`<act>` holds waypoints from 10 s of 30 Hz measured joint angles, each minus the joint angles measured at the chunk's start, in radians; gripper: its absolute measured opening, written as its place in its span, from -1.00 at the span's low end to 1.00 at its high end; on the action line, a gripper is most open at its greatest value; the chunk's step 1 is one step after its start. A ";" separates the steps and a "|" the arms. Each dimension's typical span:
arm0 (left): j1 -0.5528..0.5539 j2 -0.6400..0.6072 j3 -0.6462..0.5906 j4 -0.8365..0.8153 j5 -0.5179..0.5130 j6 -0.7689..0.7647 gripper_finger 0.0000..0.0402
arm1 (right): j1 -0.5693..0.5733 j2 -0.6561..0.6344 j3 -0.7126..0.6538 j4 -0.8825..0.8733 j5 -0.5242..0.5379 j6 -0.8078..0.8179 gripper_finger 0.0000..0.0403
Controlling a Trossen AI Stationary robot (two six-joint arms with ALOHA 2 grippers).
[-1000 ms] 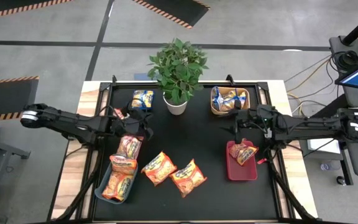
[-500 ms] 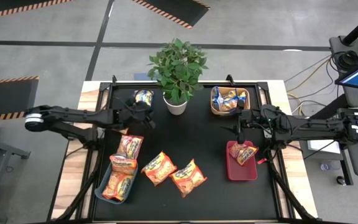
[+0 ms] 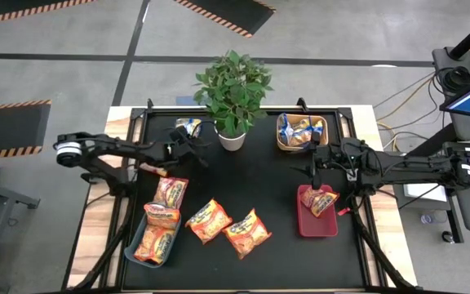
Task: Sort Maruchan noodles
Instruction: Put the blue noodle pack into the pink bin
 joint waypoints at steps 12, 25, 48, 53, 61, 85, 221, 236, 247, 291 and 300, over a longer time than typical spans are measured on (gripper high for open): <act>0.074 0.031 0.000 0.008 0.075 0.068 -0.13 | 0.000 0.000 0.000 -0.008 0.000 0.003 -0.01; 0.111 0.042 0.000 0.036 0.086 0.067 -0.13 | 0.000 0.000 0.000 -0.008 0.000 0.006 -0.01; 0.128 0.144 0.000 0.085 0.042 0.040 -0.29 | -0.001 0.000 0.000 -0.016 0.001 0.001 -0.01; 0.130 0.144 0.000 0.084 -0.004 0.021 -0.53 | -0.001 0.002 0.000 -0.017 0.001 0.000 -0.01; 0.132 0.144 0.000 0.073 -0.008 -0.063 -0.96 | -0.001 0.002 0.000 -0.017 0.001 0.000 -0.01; -0.203 0.129 0.067 0.047 0.289 -0.341 -1.00 | -0.001 0.002 0.000 -0.017 0.001 0.000 -0.01; -0.373 0.288 -0.097 0.630 0.480 -0.134 -0.63 | -0.050 1.175 0.823 -0.417 -0.129 0.084 -0.01; -0.367 0.334 -0.096 0.665 0.486 -0.154 -0.63 | -0.063 1.175 0.762 -0.374 -0.136 0.337 -0.01; -0.366 0.335 -0.097 0.666 0.485 -0.151 -0.63 | -0.051 1.175 0.708 -0.200 -0.231 0.443 -0.01; -0.365 0.085 -0.172 0.660 0.471 -0.107 -0.63 | -0.031 1.072 0.695 -0.173 -0.312 0.530 -0.93; -0.365 -0.093 -0.177 0.610 0.477 -0.027 -0.63 | -0.011 0.831 0.694 -0.442 0.013 0.505 -0.94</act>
